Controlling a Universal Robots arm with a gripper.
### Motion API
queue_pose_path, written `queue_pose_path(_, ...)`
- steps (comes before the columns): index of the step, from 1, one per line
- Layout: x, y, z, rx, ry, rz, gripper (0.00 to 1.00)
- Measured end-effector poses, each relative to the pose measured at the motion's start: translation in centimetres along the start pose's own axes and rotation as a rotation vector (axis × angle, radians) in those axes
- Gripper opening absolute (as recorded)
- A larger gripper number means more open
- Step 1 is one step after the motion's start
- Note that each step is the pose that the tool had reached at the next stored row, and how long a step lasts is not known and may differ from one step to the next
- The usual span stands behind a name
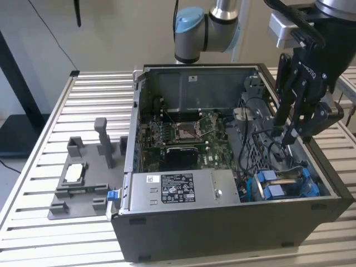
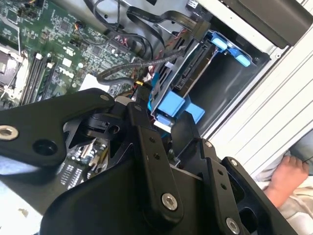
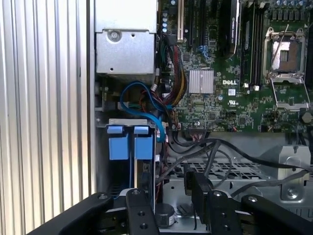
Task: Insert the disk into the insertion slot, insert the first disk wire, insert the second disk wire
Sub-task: 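Insert the first disk wire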
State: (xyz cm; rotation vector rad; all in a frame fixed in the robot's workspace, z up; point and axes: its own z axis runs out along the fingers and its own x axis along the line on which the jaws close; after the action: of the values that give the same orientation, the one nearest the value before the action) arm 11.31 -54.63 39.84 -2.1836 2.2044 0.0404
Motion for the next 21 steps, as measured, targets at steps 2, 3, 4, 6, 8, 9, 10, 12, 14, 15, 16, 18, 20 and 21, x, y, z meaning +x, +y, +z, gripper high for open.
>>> queue_pose_path(2, 0.00, -0.04, 0.09, -0.0002, -0.0229, 0.000, 0.47)
queue_pose_path(3, 0.00, -0.07, 0.14, -0.0003, -0.0336, 0.000, 0.47)
queue_pose_path(4, 0.01, -0.10, 0.19, -0.0004, -0.0427, 0.000, 0.47)
queue_pose_path(6, 0.01, -0.13, 0.32, -0.0005, -0.0583, 0.001, 0.47)
queue_pose_path(8, 0.02, -0.15, 0.44, -0.0007, -0.0687, 0.001, 0.47)
queue_pose_path(9, 0.02, -0.16, 0.50, -0.0012, -0.0725, 0.001, 0.47)
queue_pose_path(10, 0.02, -0.17, 0.57, -0.0022, -0.0751, 0.001, 0.47)
queue_pose_path(12, 0.03, -0.21, 0.66, -0.0070, -0.0789, 0.001, 0.47)
queue_pose_path(14, 0.03, -0.31, 0.68, -0.0281, -0.0798, 0.003, 0.47)
queue_pose_path(15, 0.03, -0.38, 0.70, -0.0415, -0.0800, 0.004, 0.47)
queue_pose_path(16, 0.03, -0.45, 0.69, -0.0477, -0.0798, 0.005, 0.47)
queue_pose_path(18, 0.02, -0.71, 0.70, -0.0518, -0.0797, 0.005, 0.47)
queue_pose_path(20, 0.02, -1.19, 0.70, -0.0554, -0.0797, 0.005, 0.47)
queue_pose_path(21, 0.02, -1.25, 0.70, -0.0642, -0.0796, 0.006, 0.47)
